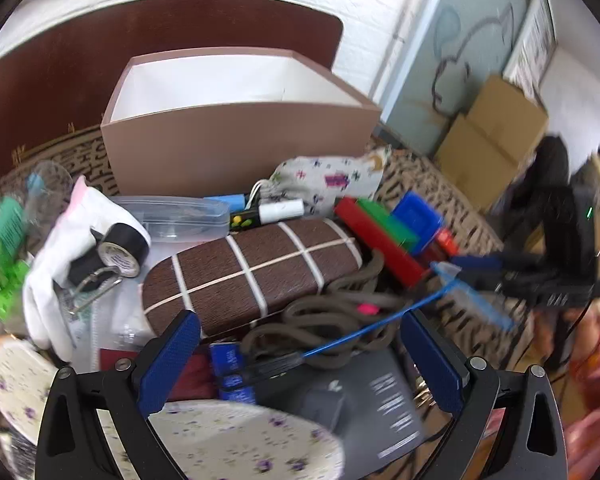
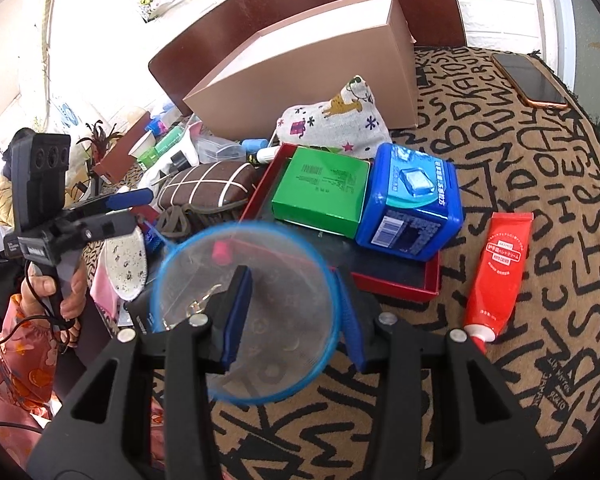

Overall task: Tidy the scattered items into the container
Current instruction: 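Move both grippers over the pile toward the blue net handle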

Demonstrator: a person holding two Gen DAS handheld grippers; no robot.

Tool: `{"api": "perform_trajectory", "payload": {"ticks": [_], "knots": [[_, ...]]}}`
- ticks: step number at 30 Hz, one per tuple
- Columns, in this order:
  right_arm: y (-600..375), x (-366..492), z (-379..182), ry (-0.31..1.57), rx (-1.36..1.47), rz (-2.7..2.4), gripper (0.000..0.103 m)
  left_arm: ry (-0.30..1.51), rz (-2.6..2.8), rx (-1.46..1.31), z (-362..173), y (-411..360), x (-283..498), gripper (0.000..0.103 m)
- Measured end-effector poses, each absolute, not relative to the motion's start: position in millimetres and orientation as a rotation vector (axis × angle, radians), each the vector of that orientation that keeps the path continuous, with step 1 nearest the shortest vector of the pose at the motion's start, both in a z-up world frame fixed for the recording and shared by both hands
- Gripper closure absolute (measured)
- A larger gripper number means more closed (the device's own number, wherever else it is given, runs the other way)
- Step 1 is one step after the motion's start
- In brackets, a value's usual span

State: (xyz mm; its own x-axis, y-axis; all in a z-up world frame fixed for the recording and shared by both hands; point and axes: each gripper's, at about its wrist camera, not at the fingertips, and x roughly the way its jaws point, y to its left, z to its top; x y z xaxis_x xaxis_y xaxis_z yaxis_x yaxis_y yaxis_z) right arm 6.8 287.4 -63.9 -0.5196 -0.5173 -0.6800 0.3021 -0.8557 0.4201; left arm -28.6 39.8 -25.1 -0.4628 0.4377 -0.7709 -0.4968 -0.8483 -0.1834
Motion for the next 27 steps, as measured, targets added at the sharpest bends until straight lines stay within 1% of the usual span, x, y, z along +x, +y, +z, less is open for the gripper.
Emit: {"api": "perform_trajectory", "payload": {"ticks": [5, 8, 10, 12, 14, 17, 19, 22, 24, 26, 27], "knots": [[289, 6, -62, -0.334, 1.174, -2.368, 0.058, 0.510, 2.202, -1.145, -26, 58, -19, 0.002], [289, 6, -63, -0.337, 1.178, -2.371, 0.058, 0.677, 2.064, -1.127, -28, 71, -16, 0.002], [289, 7, -63, -0.339, 1.182, -2.372, 0.058, 0.736, 1.991, -1.102, -28, 77, -15, 0.002], [289, 7, -64, -0.338, 1.187, -2.372, 0.058, 0.787, 1.949, -1.094, -29, 82, -16, 0.005], [289, 8, -64, -0.336, 1.192, -2.371, 0.058, 0.825, 1.902, -1.102, -32, 86, -17, 0.018], [289, 9, -65, -0.333, 1.209, -2.352, 0.058, 0.886, 1.829, -1.094, -32, 91, -15, 0.018], [291, 9, -65, -0.328, 1.224, -2.337, 0.058, 0.895, 1.755, -1.107, -31, 93, -14, 0.023], [295, 11, -64, -0.315, 1.240, -2.342, 0.058, 0.945, 1.685, -1.110, -27, 92, -10, 0.024], [298, 13, -63, -0.318, 1.243, -2.347, 0.058, 0.938, 1.649, -1.120, -23, 89, -8, 0.024], [301, 15, -62, -0.329, 1.245, -2.350, 0.057, 0.933, 1.636, -1.131, -21, 85, -9, 0.028], [302, 15, -62, -0.330, 1.245, -2.351, 0.057, 0.938, 1.644, -1.131, -20, 83, -11, 0.028]]}}
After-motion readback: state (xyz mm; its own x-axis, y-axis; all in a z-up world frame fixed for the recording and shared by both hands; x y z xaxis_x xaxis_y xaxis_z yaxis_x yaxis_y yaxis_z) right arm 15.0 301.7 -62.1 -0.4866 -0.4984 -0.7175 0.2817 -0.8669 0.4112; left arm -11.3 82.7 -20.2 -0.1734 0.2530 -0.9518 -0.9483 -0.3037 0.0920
